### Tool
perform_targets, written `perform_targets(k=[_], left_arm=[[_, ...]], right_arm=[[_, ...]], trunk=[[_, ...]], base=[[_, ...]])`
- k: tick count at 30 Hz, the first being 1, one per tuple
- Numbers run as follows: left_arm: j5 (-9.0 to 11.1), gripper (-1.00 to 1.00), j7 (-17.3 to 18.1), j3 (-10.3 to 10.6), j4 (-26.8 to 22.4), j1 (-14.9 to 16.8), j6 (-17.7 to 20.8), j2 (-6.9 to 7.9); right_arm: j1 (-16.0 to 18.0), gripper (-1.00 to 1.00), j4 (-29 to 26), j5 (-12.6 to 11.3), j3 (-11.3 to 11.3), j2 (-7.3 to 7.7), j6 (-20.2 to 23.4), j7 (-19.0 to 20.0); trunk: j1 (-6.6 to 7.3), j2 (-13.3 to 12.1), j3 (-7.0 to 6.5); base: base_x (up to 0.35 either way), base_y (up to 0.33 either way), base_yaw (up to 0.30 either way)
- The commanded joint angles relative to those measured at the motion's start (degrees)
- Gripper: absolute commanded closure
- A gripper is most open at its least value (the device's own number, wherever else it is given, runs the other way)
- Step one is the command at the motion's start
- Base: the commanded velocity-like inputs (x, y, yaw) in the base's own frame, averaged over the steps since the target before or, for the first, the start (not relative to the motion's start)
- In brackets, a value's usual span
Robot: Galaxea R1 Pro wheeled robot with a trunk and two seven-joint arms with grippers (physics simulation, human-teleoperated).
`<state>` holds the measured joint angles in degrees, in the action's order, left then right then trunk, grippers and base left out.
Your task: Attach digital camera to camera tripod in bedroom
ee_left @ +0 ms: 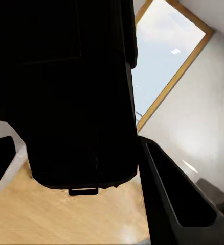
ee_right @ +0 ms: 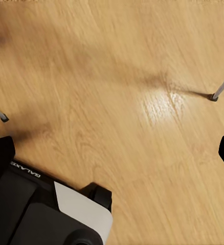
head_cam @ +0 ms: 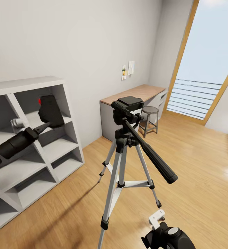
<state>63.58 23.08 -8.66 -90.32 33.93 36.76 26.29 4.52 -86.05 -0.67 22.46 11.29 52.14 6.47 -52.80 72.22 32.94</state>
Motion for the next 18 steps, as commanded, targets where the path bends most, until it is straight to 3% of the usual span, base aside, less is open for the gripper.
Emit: perform_targets(k=[1,5,12,13,14,18], left_arm=[[1.49,1.0,0.46,-0.66,-0.01,0.0,0.69,-0.31],[5.63,1.0,3.2,-2.21,-0.47,0.16,3.18,-0.55],[7.61,1.0,4.96,-2.97,-1.35,0.58,11.57,0.46],[7.68,1.0,4.4,-3.0,-1.44,0.61,13.01,0.52],[7.56,1.0,0.84,-3.21,-1.61,0.57,15.82,0.7],[7.69,1.0,-5.83,-3.5,-1.68,0.48,18.01,0.84]], right_arm=[[0.05,-1.0,-0.03,-0.03,0.08,0.03,0.23,0.07],[0.05,-1.0,0.04,0.15,0.12,-0.06,0.18,0.05],[0.05,-1.0,0.23,0.39,0.23,-0.11,-0.04,0.04],[0.05,-1.0,0.31,0.41,0.24,-0.13,-0.07,0.04],[0.05,-1.0,0.59,0.54,0.29,-0.25,-0.13,0.01],[0.05,-1.0,0.78,0.67,0.39,-0.36,-0.23,-0.03]], trunk=[[0.0,0.03,0.05],[0.0,0.03,0.05],[0.0,0.03,0.05],[0.0,0.03,0.05],[0.0,0.03,0.05],[0.0,0.03,0.05]], base=[[0.0,0.0,0.0],[0.0,0.0,0.0],[0.0,0.0,0.0],[0.0,0.0,0.0],[0.0,0.0,0.0],[0.0,0.0,0.0]])
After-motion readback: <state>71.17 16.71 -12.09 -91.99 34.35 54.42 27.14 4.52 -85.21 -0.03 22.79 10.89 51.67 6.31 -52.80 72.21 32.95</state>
